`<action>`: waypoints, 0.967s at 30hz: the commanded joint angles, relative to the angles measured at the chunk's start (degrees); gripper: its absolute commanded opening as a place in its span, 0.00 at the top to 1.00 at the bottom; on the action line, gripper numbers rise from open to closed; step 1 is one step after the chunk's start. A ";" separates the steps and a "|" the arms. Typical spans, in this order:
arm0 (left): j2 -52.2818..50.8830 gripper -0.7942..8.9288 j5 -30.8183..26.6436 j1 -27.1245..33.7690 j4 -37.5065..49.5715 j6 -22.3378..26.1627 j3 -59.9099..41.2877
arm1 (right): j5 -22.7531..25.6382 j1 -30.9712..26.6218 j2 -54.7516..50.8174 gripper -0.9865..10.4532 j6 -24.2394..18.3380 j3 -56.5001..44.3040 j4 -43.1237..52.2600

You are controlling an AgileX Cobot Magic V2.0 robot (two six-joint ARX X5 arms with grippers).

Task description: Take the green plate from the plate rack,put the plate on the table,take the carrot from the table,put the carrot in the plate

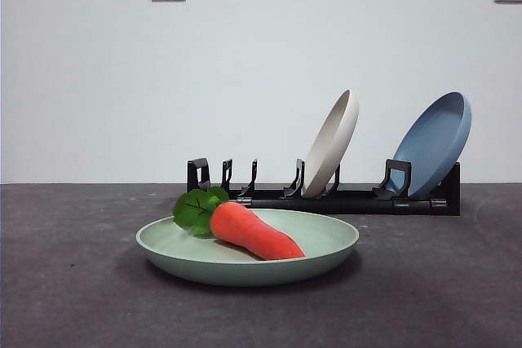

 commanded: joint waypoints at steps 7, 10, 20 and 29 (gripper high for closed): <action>-0.15 0.92 -0.02 0.15 0.28 -0.28 -0.81 | -0.02 -2.95 -6.88 0.91 1.62 -16.85 12.74; -0.15 0.92 -0.02 0.15 0.28 -0.28 -0.81 | 0.17 -3.43 -8.61 0.91 1.62 -19.85 12.74; -0.15 0.92 -0.02 0.15 0.28 -0.28 -0.81 | 0.17 -3.58 -10.58 0.91 1.81 -24.68 12.92; -0.15 0.92 -0.02 0.15 0.31 -0.28 -0.81 | 0.37 -3.54 -10.58 0.91 3.43 -24.65 12.94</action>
